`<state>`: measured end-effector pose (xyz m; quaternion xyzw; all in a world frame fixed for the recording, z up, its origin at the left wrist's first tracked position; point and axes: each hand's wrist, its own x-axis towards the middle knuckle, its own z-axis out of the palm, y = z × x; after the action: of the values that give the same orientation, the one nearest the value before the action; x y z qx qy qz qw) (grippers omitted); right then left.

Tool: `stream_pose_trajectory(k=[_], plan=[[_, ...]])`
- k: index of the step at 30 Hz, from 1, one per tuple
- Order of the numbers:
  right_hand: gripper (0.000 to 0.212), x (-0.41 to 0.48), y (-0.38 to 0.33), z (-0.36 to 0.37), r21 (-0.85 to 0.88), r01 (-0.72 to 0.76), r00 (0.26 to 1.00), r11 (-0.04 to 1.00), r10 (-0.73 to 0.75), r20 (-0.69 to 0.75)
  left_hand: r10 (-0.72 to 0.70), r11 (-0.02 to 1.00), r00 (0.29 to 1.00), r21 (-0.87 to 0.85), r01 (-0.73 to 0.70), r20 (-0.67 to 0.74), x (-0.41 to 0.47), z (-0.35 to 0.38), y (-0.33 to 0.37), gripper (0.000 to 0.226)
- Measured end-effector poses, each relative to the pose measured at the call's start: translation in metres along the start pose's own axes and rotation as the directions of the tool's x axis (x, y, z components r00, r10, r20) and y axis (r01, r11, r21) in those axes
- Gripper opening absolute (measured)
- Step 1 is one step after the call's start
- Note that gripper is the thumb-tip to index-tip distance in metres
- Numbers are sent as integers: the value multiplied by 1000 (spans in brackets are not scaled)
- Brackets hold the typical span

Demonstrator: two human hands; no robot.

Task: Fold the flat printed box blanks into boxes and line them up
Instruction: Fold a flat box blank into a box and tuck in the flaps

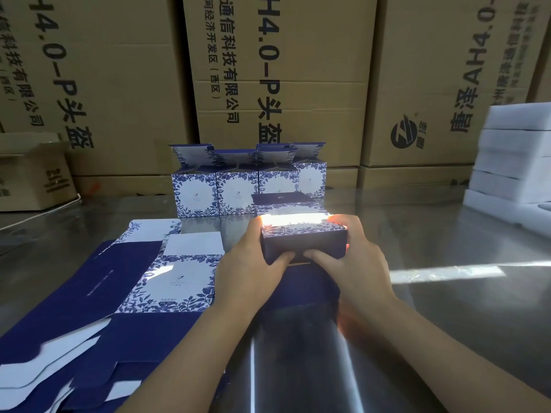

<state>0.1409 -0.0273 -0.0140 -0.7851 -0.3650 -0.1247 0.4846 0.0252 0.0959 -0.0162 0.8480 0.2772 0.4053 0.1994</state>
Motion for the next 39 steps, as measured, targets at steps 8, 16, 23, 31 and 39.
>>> stream_pose_trajectory(k=[8,16,23,31,39], plan=[[36,0,2,-4,233,-54,992,971,25,127,32,993,990,-118,-15,140,2,-15,-1,35],[22,7,-2,-5,500,-251,956,829,129,265,-153,847,960,-469,250,235,10,-13,4,49],[19,10,3,-17,632,-223,963,742,69,259,-100,757,982,-627,181,162,11,-20,13,25],[15,11,7,-13,651,-270,957,710,123,263,-110,775,977,-599,199,183,9,-16,11,29],[40,19,13,-12,571,-351,934,742,233,271,-168,738,970,-631,241,174,13,-19,5,23]])
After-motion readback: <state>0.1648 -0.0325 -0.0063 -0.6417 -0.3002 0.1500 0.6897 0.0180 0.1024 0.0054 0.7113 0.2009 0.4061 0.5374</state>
